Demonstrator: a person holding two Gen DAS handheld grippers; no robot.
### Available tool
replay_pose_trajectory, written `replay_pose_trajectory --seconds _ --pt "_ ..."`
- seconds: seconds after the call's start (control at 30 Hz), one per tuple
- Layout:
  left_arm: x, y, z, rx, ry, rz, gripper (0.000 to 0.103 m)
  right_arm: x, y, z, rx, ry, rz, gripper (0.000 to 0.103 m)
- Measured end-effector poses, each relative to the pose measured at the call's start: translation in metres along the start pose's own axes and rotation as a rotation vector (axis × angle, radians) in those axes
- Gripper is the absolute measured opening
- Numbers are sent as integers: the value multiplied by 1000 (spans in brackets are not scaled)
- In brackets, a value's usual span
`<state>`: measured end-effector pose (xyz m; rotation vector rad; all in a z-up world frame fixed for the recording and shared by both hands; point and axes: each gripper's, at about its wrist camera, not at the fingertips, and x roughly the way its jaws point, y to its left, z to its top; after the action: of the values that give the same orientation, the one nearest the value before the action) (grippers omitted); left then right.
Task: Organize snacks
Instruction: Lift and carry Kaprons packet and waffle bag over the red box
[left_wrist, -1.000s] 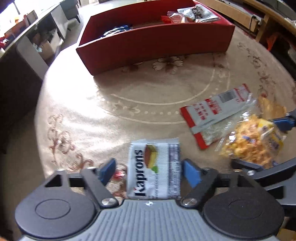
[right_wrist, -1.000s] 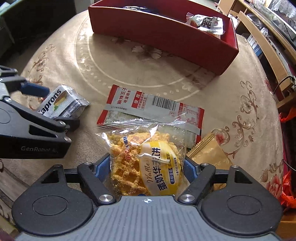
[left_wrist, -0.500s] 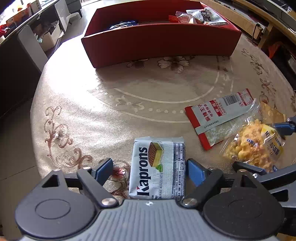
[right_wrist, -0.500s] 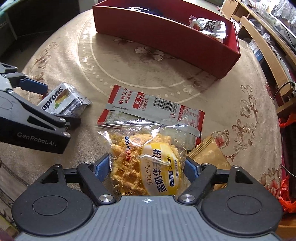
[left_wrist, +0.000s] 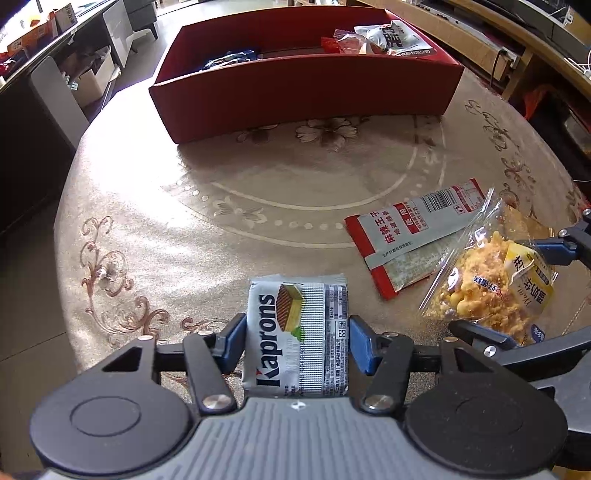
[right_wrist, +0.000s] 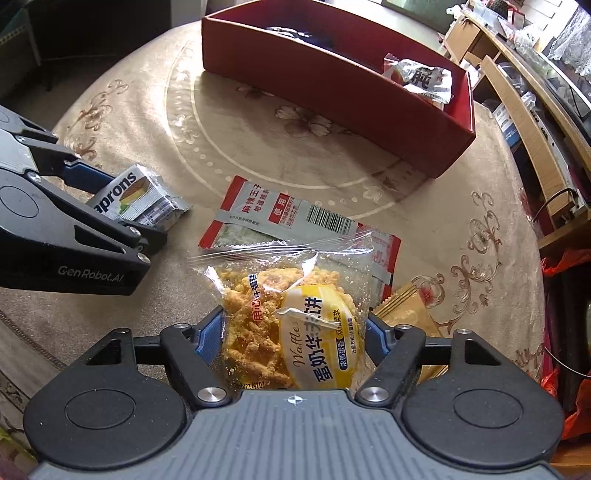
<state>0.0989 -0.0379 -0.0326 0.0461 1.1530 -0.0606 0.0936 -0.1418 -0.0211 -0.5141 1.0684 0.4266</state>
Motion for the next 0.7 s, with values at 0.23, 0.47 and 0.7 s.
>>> replay_pose_trajectory --seconds 0.23,0.47,0.7 --pt "-1 1 0 -7 1 0 53 -5 -1 0 -4 -19 -11 79" --pt "-4 -1 0 -9 -4 -11 53 -8 -3 1 0 -35 -21 79" --pt "-7 -2 2 -17 -12 -20 53 -10 -5 1 0 -47 -31 79"
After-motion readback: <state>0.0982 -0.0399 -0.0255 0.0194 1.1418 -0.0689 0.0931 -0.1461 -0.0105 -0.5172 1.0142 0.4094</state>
